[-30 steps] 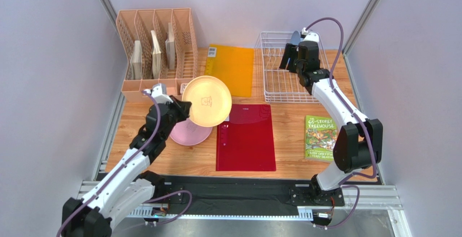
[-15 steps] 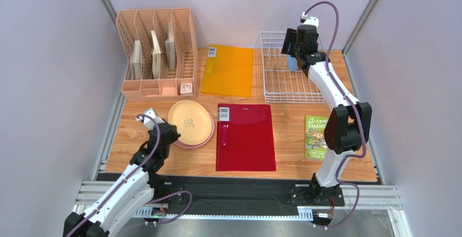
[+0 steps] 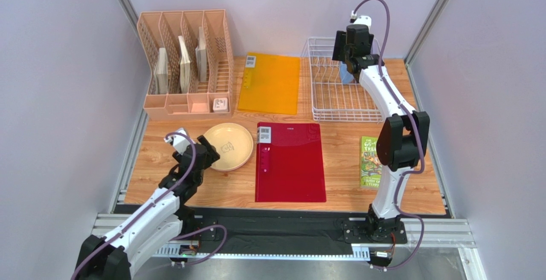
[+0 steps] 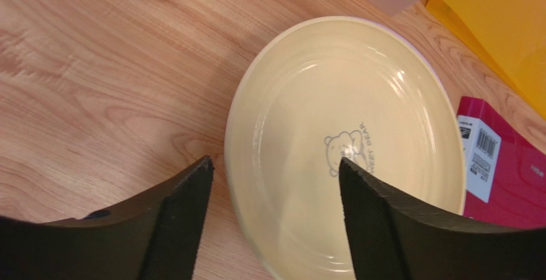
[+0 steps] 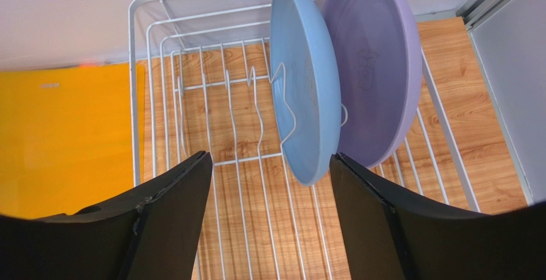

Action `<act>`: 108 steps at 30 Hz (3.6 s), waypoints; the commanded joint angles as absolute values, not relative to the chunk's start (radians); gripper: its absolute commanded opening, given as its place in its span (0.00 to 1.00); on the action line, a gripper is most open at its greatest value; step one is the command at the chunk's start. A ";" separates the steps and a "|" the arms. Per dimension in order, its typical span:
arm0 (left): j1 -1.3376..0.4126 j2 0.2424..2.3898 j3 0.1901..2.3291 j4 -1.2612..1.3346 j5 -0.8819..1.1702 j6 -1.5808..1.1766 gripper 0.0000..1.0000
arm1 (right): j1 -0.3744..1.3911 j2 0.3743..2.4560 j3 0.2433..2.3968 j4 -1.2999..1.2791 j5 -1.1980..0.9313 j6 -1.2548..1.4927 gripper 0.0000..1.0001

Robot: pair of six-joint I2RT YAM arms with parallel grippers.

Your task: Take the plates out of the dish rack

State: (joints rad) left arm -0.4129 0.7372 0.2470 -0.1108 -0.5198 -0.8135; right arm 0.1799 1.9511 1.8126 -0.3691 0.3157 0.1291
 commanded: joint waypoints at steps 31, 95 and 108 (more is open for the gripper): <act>-0.417 0.678 0.419 -0.006 -0.198 -0.554 0.99 | 0.166 2.321 2.206 -0.437 0.572 -0.087 0.23; -0.419 1.821 1.066 0.778 0.359 -0.719 0.70 | 0.307 1.457 1.210 -0.117 -0.187 0.365 0.00; -0.419 1.688 0.925 0.724 0.278 -0.646 0.00 | 0.307 1.457 1.244 -0.161 -0.115 0.335 0.33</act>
